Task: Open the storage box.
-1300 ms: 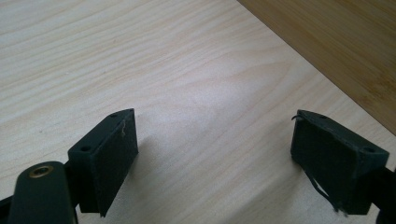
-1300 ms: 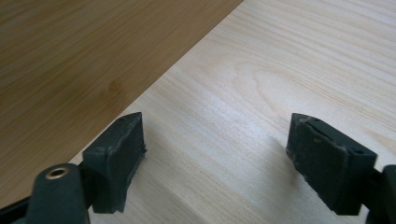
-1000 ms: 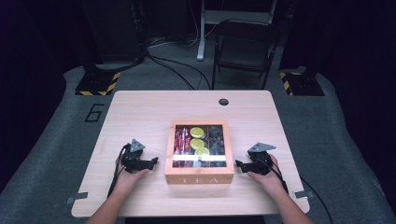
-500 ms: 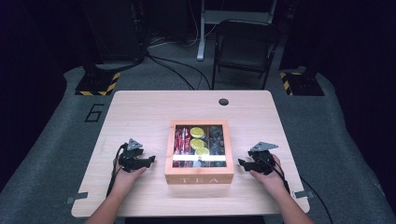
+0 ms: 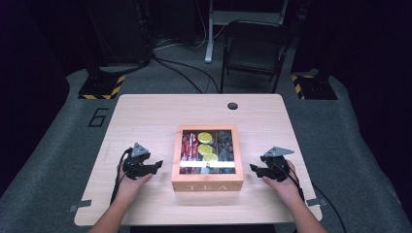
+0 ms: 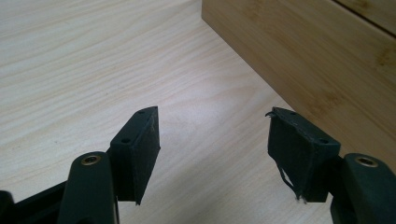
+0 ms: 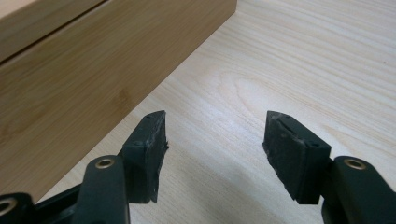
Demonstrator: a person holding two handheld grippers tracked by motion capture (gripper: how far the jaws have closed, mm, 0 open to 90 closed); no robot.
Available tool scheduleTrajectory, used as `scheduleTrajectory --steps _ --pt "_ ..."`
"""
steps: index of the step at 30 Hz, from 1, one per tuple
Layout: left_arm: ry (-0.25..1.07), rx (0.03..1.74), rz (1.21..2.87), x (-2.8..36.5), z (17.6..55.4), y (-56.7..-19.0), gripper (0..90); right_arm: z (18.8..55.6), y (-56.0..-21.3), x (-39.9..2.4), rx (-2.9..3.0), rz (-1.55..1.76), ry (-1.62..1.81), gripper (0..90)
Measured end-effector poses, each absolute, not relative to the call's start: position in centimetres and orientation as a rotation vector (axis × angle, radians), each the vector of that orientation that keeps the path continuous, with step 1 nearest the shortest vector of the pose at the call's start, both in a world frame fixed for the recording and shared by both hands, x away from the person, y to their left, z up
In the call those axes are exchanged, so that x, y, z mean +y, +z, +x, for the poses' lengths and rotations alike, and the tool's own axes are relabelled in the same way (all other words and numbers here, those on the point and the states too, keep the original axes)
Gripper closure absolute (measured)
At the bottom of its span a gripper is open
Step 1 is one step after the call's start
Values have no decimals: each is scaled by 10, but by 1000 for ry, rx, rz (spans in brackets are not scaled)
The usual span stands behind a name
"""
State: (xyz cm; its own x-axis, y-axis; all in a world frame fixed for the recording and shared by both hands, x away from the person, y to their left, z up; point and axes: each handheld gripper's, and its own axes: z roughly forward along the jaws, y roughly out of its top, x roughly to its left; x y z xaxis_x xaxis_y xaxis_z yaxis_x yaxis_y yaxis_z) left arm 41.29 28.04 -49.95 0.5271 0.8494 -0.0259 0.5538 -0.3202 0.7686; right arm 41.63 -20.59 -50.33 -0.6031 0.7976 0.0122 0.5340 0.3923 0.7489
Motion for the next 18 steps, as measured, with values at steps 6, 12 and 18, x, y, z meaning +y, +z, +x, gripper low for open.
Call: scheduleTrajectory --steps 6,12,18 --pt "475 1136 1991 281 409 -493 341 414 -500 -206 2295 1160 1062 389" --pt "416 1145 1947 281 404 -484 374 409 -495 -204 2308 1127 1059 394" --pt "403 1143 1923 279 399 -476 382 402 -486 -198 2303 1103 1093 401"
